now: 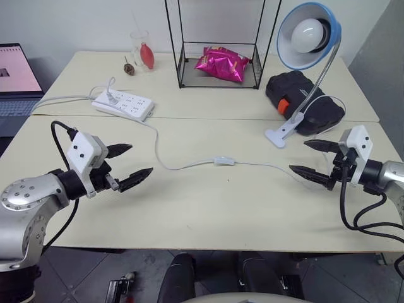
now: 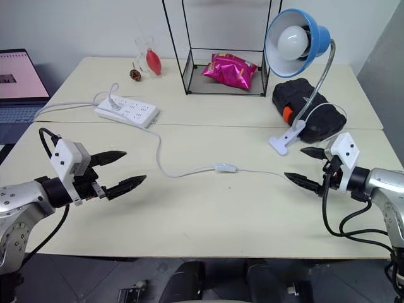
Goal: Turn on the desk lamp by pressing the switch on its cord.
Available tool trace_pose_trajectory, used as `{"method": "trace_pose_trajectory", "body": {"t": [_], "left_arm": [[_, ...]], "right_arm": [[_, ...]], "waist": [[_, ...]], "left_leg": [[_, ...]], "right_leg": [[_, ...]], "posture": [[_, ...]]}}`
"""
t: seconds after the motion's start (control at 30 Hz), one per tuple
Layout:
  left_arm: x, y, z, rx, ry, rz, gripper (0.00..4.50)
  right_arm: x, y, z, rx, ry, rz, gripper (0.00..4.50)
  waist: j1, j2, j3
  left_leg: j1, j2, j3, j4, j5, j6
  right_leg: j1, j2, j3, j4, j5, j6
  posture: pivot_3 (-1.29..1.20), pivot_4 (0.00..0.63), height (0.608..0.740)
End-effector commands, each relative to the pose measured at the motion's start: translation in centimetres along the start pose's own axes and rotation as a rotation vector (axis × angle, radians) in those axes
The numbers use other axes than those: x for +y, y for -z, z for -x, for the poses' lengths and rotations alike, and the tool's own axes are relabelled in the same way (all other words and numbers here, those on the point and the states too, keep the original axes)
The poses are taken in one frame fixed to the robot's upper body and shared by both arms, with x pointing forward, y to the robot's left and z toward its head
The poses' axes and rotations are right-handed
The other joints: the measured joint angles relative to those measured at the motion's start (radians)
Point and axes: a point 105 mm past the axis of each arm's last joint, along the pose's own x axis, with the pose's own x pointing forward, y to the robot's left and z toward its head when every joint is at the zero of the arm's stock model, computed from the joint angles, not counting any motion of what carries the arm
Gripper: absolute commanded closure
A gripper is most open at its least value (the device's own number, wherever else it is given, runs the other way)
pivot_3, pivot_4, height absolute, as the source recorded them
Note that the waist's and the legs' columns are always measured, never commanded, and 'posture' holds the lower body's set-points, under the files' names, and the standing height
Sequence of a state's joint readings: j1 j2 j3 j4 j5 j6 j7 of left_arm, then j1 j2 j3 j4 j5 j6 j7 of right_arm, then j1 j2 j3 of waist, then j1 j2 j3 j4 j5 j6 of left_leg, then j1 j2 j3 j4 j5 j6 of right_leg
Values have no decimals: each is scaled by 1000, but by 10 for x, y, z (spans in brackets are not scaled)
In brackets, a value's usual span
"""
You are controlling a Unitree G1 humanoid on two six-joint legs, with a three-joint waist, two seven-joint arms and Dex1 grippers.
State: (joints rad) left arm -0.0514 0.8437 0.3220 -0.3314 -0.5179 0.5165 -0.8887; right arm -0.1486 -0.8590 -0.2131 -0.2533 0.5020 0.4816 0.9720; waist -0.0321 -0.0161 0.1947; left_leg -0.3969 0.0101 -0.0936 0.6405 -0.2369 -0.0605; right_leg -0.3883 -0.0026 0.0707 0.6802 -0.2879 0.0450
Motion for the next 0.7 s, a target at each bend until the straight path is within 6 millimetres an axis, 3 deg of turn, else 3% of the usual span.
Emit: {"method": "trace_pose_trajectory", "body": {"t": [0.03, 0.17, 0.3, 0.47, 0.7], "left_arm": [[-7, -8, -11, -38, 80, 15, 19], [-17, -8, -28, -48, 174, 36, 19], [-30, -7, -63, -67, 284, 79, 19], [-33, -11, -100, -108, 331, 159, 19], [-39, -10, -141, -57, 445, 196, 19]], "right_arm": [[14, -11, 3, -11, -39, 12, 0], [27, -15, 0, -4, -55, -2, 0], [38, -19, -14, 11, -24, -33, 0], [47, -9, -29, 65, 46, -42, 0], [77, -12, -35, 44, 39, -68, 0]], "waist": [[0, 0, 0], [1, 0, 0], [1, 0, 0], [2, -2, -1], [1, -2, -1]], "left_leg": [[0, 0, 0, 0, 0, 0], [0, 0, -1, 1, 0, 0], [-1, -1, -1, 3, 0, 0], [-1, -3, -1, 5, 0, 0], [-3, -3, -3, 3, 0, 0]], "right_leg": [[0, 0, 0, 0, 0, 0], [0, 0, 0, 0, 0, 0], [1, 1, 0, 0, 1, 2], [1, 3, 0, 0, 3, 3], [0, 5, 0, 0, 3, 2]], "posture": [[0, 150, 740], [0, 150, 740], [0, 150, 740], [0, 150, 740], [0, 150, 740]]}}
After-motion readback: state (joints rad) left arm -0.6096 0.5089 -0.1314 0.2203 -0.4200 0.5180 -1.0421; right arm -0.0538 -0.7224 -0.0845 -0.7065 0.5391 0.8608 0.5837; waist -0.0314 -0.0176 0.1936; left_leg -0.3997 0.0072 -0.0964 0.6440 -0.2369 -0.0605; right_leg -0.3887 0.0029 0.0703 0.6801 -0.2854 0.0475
